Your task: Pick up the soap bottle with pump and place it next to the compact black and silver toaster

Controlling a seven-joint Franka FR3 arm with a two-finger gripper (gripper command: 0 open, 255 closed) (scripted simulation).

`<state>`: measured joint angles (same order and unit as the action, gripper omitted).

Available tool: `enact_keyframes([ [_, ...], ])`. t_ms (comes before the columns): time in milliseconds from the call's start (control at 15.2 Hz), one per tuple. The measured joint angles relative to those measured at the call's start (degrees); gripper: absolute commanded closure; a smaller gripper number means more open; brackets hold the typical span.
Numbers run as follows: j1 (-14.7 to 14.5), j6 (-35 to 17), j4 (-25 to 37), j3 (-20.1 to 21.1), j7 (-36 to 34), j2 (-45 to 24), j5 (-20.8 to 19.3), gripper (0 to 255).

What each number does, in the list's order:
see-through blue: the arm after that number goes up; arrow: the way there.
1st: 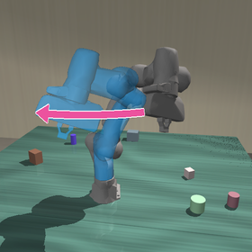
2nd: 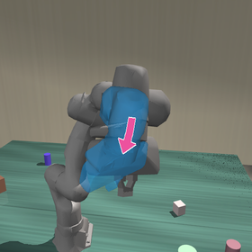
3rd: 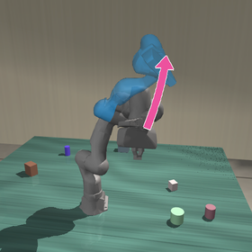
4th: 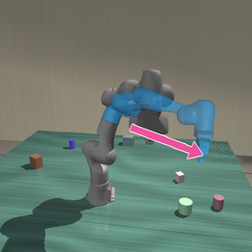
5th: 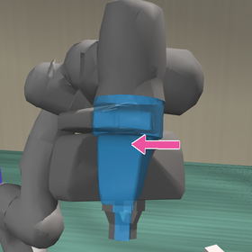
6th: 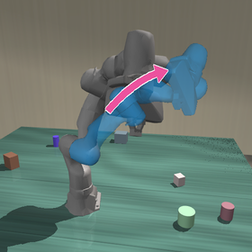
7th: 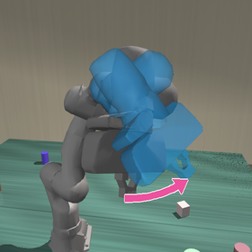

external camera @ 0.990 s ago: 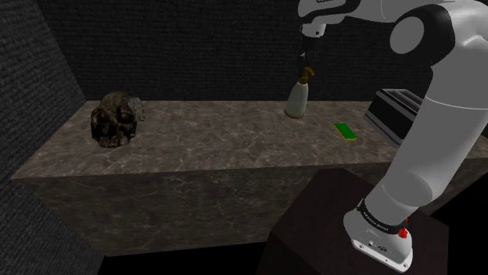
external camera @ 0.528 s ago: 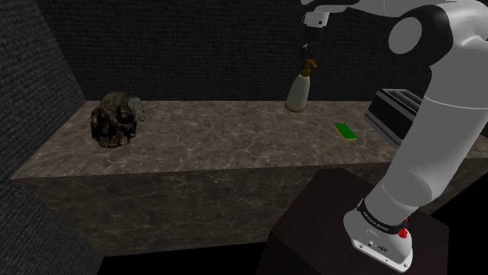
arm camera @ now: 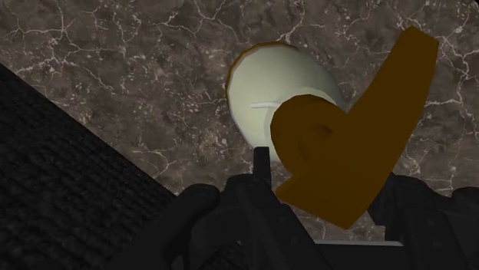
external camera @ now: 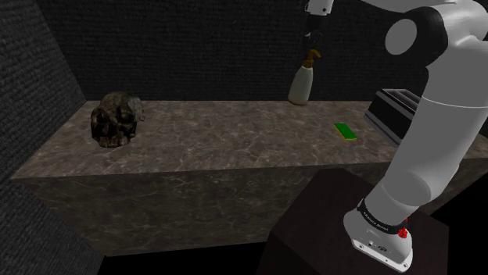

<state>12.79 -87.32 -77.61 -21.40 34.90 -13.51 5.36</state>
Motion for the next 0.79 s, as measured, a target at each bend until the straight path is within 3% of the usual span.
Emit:
enact_keyframes([
  [792, 2.24, 12.02, 16.98, -0.26, 0.45, -5.21, 2.05, 255],
])
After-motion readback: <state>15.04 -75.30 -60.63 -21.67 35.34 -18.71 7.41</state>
